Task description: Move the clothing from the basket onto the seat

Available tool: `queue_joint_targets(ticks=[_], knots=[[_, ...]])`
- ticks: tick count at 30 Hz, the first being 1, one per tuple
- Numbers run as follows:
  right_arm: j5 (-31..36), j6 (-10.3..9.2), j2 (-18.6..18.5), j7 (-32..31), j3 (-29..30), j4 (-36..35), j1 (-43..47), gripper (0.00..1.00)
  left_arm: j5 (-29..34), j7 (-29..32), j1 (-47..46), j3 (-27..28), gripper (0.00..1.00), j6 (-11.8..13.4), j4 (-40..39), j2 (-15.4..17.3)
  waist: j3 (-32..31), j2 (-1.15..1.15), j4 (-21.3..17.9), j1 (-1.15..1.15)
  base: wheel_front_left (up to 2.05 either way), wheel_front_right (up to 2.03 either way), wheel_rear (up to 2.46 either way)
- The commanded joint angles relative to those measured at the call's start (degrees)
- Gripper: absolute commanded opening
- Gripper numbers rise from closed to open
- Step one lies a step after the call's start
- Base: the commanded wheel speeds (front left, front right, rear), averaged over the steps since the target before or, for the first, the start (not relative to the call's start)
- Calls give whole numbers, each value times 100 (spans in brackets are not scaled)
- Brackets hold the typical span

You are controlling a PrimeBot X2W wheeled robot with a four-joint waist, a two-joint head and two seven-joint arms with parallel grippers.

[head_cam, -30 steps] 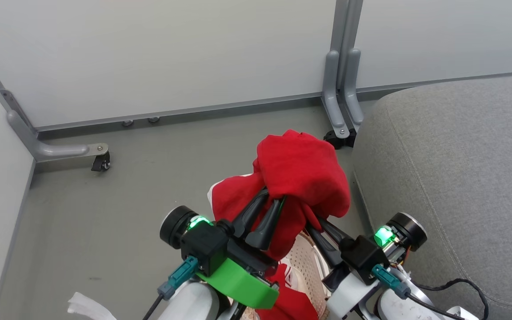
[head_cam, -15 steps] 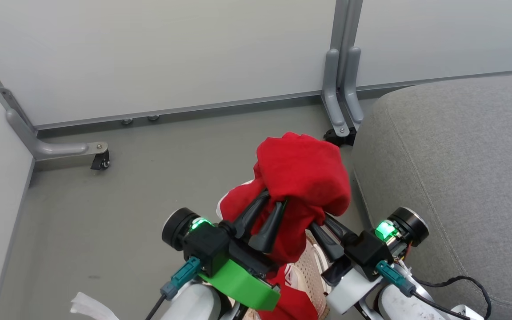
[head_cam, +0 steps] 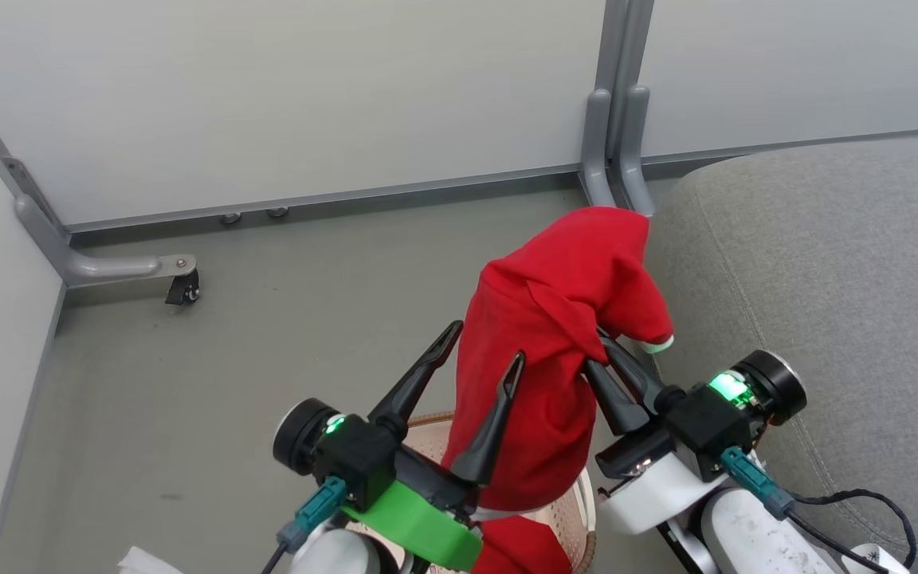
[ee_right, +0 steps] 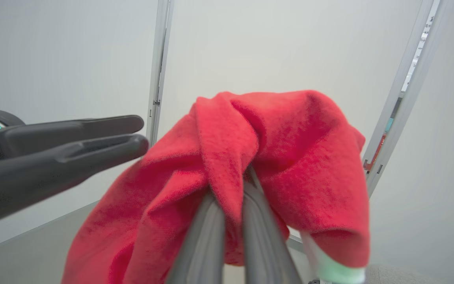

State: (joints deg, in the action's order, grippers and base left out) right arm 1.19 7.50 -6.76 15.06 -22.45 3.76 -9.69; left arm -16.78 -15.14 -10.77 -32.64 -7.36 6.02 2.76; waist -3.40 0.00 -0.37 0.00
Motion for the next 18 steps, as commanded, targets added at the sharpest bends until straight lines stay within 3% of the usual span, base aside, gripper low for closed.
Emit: queue_joint_targets(ticks=[1, 11, 18], knots=[[23, -1, 8, 18, 78, -59, 60, 0, 54, -1, 151, 119, 100, -18, 7, 25, -5, 0, 1, 0, 0, 0, 0], [-19, -1, 59, 18, 431, -199, 277, 0, 356, -2, 624, 841, 100, -20, 41, 105, -45, 0, 59, 0, 0, 0, 0], [-29, -2, 83, 18, 536, -225, 358, 0, 518, -2, 1144, 1721, 100, -20, 111, 130, -54, 0, 121, 0, 0, 0, 0]])
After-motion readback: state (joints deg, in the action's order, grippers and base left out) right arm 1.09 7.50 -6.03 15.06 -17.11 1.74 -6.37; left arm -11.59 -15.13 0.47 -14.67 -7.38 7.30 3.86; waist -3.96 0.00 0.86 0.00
